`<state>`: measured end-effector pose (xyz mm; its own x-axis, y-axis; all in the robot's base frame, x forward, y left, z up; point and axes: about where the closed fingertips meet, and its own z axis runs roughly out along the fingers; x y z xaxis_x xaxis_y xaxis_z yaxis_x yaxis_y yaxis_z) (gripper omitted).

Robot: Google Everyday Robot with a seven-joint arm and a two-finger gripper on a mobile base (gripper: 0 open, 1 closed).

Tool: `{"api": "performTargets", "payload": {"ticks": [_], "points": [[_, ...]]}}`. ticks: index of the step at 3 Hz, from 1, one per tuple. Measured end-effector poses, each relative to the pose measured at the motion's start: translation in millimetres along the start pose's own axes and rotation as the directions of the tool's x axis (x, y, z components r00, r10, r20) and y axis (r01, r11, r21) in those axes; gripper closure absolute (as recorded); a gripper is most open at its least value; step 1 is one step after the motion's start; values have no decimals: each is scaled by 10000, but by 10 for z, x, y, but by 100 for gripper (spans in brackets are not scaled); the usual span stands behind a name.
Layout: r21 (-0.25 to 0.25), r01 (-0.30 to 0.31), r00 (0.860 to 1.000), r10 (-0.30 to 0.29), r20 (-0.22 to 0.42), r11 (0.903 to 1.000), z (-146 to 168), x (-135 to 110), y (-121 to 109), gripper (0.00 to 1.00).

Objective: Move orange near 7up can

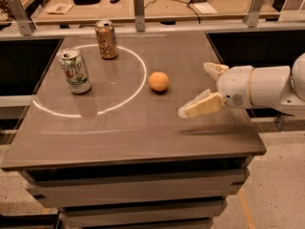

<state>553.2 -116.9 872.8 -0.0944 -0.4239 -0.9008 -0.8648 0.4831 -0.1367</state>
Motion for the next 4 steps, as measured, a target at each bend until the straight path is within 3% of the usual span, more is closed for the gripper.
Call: {"api": "performTargets", "payload": {"ticks": [2,4], "points": [[-93,-91,9999,90,-121,9999,450,-57,-122,0],[-468,-315,9994,309,-140,9984,866,-127,34,0]]}}
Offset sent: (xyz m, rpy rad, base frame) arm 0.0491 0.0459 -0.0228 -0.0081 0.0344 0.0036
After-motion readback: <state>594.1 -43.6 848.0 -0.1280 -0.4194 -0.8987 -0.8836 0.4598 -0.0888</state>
